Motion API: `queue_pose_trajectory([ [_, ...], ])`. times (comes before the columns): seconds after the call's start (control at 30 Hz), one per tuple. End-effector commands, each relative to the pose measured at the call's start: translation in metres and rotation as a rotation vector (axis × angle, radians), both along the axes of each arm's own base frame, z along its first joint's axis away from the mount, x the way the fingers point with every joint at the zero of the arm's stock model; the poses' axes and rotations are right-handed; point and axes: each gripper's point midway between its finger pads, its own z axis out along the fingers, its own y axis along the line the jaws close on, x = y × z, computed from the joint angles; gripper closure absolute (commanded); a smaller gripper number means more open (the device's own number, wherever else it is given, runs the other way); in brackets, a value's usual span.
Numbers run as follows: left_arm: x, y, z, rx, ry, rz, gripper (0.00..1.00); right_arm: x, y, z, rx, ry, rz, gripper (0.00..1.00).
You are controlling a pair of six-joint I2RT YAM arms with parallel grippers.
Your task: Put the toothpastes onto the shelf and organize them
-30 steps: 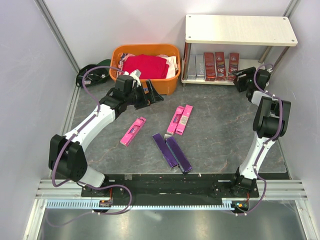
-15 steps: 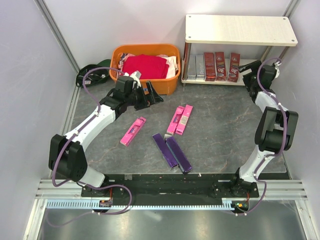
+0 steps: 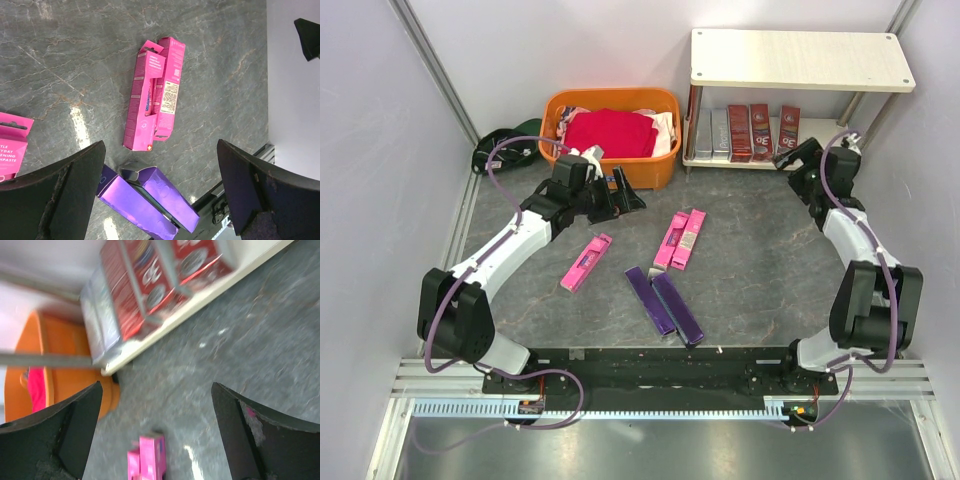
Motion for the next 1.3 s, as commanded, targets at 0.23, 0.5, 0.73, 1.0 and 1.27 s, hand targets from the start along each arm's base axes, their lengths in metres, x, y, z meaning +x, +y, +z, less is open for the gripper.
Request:
queue_pose_trajectory([
  [0.23, 0.002, 0.006, -0.021, 0.095, -0.006, -0.033, 0.0, -0.065, 0.106, -0.01, -0.186, 0.082, 0.326, 0.02],
  [0.5, 0.007, -0.003, -0.039, 0.144, 0.007, -0.063, 0.0, -0.103, 0.164, -0.064, -0.246, 0.206, 0.472, 0.02],
  [0.73, 0.01, -0.019, -0.041, 0.223, -0.038, -0.115, 0.05, -0.101, 0.173, -0.058, -0.218, 0.194, 0.475, 0.02],
  [1.0, 0.02, -0.064, -0.08, 0.344, -0.02, -0.217, 0.16, -0.102, 0.171, -0.048, -0.214, 0.178, 0.464, 0.02],
  [1.27, 0.023, -0.096, -0.121, 0.375, 0.036, -0.276, 0.3, -0.111, 0.167, -0.052, -0.21, 0.188, 0.448, 0.02],
])
